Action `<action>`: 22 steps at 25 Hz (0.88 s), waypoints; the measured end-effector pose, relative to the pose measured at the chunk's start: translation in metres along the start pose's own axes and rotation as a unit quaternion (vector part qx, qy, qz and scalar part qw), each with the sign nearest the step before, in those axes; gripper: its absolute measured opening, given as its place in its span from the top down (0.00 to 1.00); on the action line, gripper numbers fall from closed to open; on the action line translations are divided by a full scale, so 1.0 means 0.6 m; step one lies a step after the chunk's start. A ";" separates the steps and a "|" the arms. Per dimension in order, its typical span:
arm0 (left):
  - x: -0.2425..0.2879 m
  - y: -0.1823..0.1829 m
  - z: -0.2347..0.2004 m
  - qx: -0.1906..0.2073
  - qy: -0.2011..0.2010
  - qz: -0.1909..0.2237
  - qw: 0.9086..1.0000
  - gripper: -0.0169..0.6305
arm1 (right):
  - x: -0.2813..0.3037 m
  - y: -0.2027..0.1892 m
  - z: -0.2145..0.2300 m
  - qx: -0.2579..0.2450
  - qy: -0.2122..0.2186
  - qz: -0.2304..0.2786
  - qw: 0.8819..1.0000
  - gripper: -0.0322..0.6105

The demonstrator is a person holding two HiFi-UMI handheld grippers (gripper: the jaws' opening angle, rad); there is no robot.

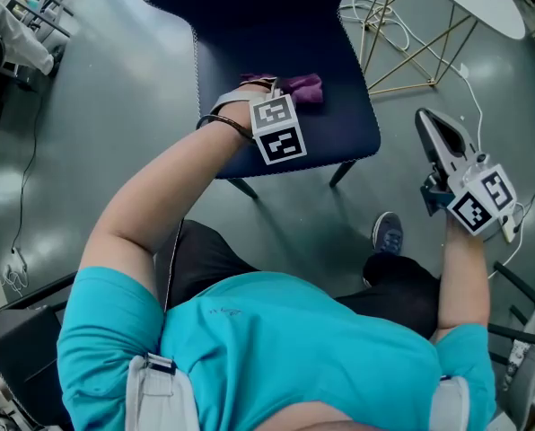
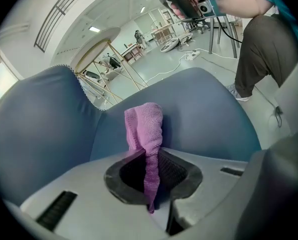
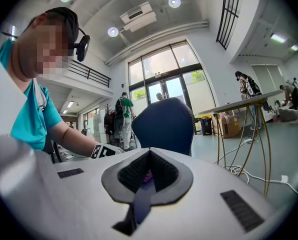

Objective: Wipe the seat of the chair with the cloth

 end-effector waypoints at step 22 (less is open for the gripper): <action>-0.076 0.018 0.121 0.051 -0.020 0.010 0.998 0.90 | -0.008 0.005 -0.005 -0.014 0.005 -0.002 1.000 0.96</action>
Point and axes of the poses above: the fingertips, and each gripper's own axes: x forward along the fingers, z to its right, y out of its top, the point moved 1 cm from there along -x, backward along the fingers, and after that the axes turned 4 degrees about -z, right-handed, at the moved point
